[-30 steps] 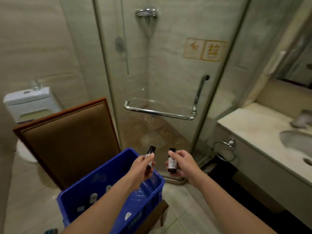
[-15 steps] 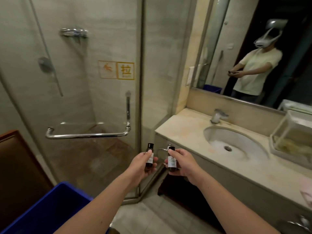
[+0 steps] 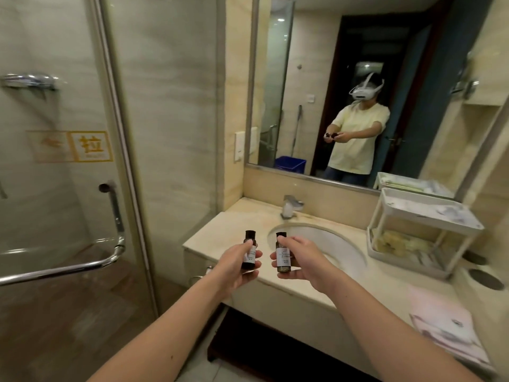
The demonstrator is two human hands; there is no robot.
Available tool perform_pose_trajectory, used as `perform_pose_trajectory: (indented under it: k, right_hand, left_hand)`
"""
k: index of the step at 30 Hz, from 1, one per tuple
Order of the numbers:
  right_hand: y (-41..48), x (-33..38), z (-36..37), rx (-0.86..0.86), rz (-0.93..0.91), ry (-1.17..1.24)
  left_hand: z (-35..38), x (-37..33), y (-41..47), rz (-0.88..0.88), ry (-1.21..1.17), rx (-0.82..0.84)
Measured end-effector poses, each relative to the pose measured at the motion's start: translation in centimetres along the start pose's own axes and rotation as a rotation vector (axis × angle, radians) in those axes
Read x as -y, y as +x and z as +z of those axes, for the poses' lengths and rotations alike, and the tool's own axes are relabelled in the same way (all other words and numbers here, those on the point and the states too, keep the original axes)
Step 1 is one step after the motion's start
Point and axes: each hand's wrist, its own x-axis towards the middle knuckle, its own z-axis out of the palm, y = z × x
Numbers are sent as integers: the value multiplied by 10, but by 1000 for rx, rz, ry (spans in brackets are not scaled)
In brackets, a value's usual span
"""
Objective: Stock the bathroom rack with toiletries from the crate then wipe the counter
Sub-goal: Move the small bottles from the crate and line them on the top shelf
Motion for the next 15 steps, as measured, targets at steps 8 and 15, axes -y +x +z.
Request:
perform_pose_trajectory:
  k: [8,15]
  right_hand:
    - [9,29,-83,-133,-52,-10]
    - [27,54,-137,-267,-71,12]
  left_hand:
    - [84,-19,44,65,192,113]
    - [144,-42,82,131,241,266]
